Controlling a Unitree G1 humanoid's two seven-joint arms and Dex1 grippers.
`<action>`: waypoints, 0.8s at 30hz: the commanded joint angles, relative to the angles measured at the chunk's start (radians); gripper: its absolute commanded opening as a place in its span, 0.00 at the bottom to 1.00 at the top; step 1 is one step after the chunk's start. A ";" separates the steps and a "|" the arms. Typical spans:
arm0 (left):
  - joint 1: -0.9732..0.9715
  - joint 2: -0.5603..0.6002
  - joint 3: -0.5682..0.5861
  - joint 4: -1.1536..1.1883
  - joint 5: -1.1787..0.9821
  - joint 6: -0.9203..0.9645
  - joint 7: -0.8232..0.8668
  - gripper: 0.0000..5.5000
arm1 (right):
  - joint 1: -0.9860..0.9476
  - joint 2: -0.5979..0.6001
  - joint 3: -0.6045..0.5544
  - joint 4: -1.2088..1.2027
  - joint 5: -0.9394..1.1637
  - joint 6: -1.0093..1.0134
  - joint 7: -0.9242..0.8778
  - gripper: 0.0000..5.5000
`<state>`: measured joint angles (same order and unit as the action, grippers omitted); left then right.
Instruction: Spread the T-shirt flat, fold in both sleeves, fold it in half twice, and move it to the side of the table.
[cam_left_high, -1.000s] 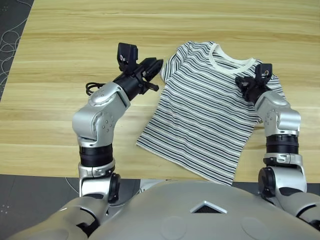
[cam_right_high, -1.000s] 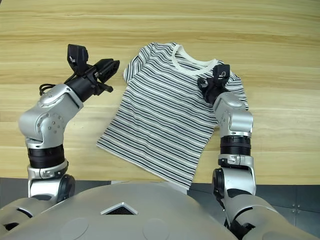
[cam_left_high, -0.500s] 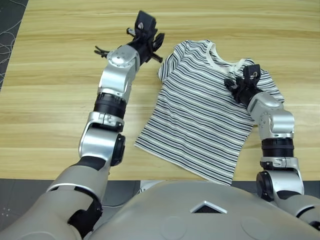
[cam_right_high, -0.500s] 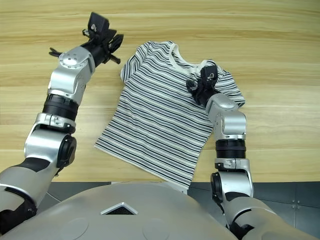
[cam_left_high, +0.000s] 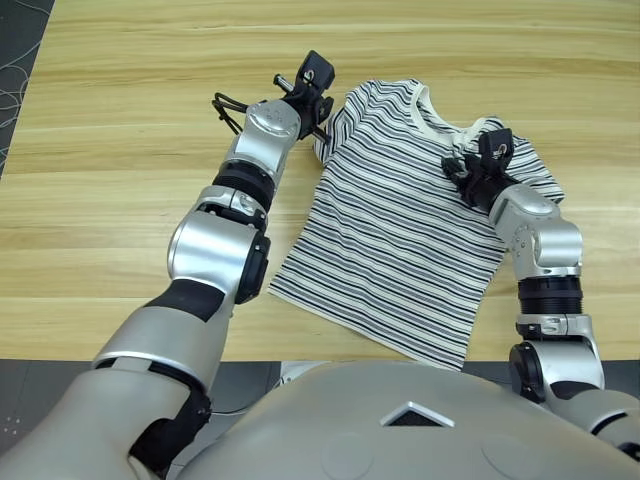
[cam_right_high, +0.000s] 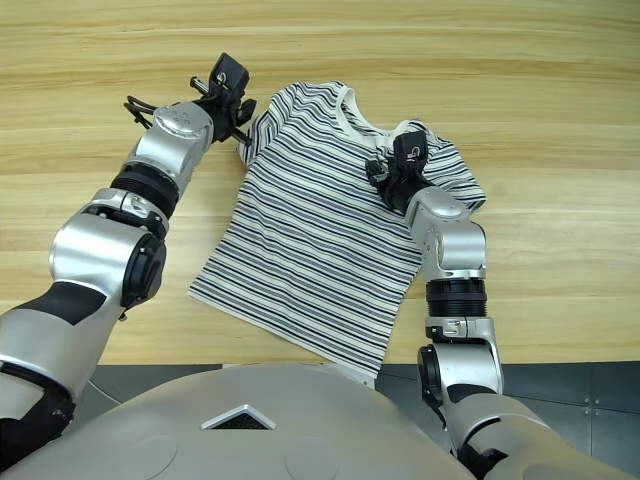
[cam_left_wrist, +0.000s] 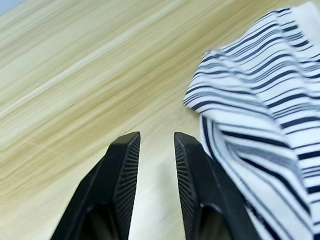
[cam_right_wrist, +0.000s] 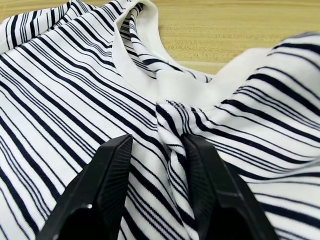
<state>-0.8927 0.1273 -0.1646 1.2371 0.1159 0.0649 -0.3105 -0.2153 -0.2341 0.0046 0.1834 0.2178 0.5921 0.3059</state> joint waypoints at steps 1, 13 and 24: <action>-0.020 -0.010 -0.007 0.012 0.029 -0.012 -0.016 0.23 | 0.044 0.028 0.027 0.058 -0.008 0.048 0.006 0.33; -0.019 -0.033 0.020 0.017 0.029 -0.003 -0.042 0.23 | 0.041 0.028 0.034 0.058 -0.022 0.034 0.002 0.33; 0.041 -0.078 -0.065 0.081 0.138 0.013 -0.037 0.23 | 0.027 0.041 0.039 0.057 -0.032 0.025 0.002 0.33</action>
<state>-0.8848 0.0645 -0.2054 1.2840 0.2213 0.0565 -0.3407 -0.2266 -0.2151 0.0148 0.1958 0.1951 0.5724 0.3056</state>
